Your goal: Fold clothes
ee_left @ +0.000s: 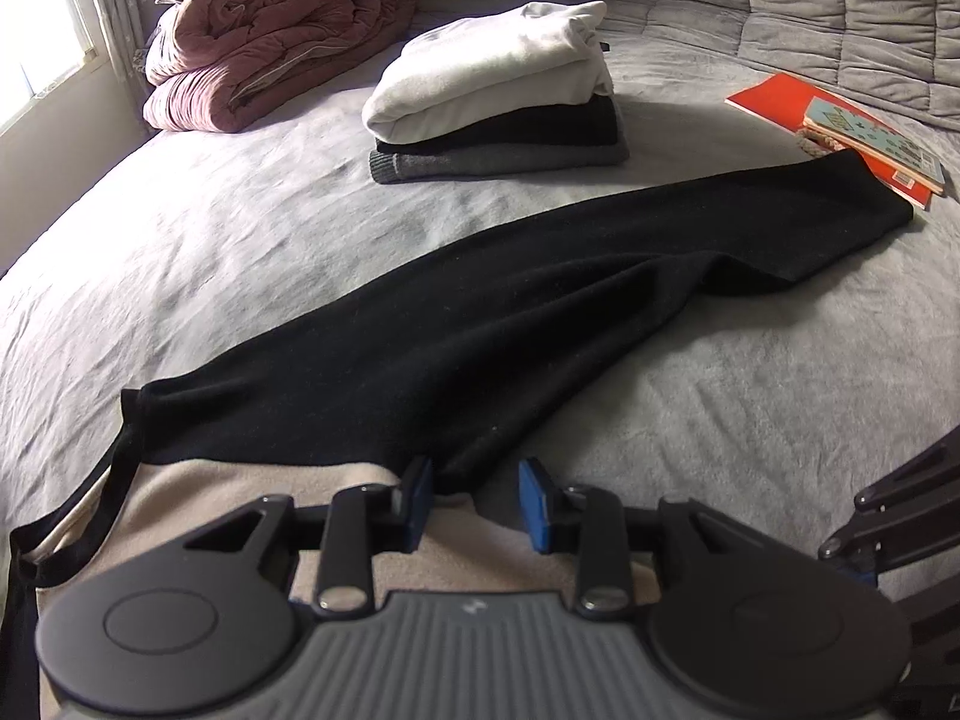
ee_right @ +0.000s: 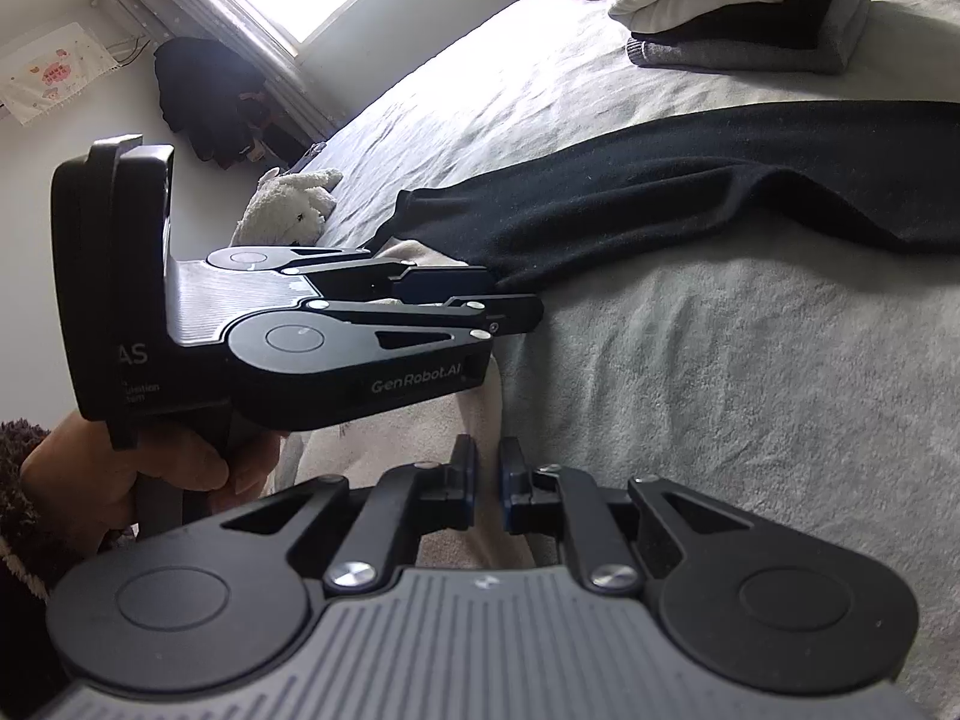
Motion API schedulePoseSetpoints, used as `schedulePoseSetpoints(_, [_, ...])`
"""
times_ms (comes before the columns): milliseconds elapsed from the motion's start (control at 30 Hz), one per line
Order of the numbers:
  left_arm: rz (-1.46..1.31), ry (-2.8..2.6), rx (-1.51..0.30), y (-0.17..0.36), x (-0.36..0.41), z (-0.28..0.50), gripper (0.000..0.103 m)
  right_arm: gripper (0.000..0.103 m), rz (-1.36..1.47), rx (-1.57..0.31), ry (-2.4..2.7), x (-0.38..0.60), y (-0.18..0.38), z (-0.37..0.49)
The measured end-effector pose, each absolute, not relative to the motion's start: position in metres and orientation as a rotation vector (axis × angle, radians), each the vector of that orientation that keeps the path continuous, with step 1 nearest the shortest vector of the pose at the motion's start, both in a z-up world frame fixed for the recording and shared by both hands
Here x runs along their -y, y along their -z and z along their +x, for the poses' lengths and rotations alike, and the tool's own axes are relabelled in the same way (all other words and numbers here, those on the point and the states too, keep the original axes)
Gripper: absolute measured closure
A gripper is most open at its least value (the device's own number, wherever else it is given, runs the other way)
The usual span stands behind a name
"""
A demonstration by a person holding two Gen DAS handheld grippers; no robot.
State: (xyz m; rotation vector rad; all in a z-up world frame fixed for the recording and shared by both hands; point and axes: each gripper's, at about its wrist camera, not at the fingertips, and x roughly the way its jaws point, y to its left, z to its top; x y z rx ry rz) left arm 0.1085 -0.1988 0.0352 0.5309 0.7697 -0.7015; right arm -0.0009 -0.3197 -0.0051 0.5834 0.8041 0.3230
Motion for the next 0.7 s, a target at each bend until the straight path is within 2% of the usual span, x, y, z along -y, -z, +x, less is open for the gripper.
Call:
schedulePoseSetpoints(33, [0.519,0.702,-0.777,-0.034,0.198,0.11,0.073,0.091,0.584,-0.807,-0.322,0.319,0.006,-0.001])
schedulePoseSetpoints(133, [0.374,0.695,-0.791,-0.038,0.189,0.121,0.094,0.091,0.582,-0.81,-0.313,0.319,0.007,0.0])
schedulePoseSetpoints(267, [0.081,0.686,-0.796,-0.045,0.171,0.138,0.096,0.091,0.586,-0.796,-0.287,0.32,0.003,-0.003])
schedulePoseSetpoints(500, [-0.196,0.679,-0.819,-0.009,0.155,0.149,0.095,0.092,0.588,-0.843,-0.21,0.322,0.008,0.001])
schedulePoseSetpoints(600, [-0.298,0.68,-0.806,-0.005,0.146,0.147,0.091,0.088,0.596,-0.847,-0.219,0.324,0.008,0.001])
schedulePoseSetpoints(700, [-0.352,0.683,-0.79,-0.01,0.138,0.14,0.071,0.084,0.634,-0.852,-0.23,0.331,0.007,-0.001])
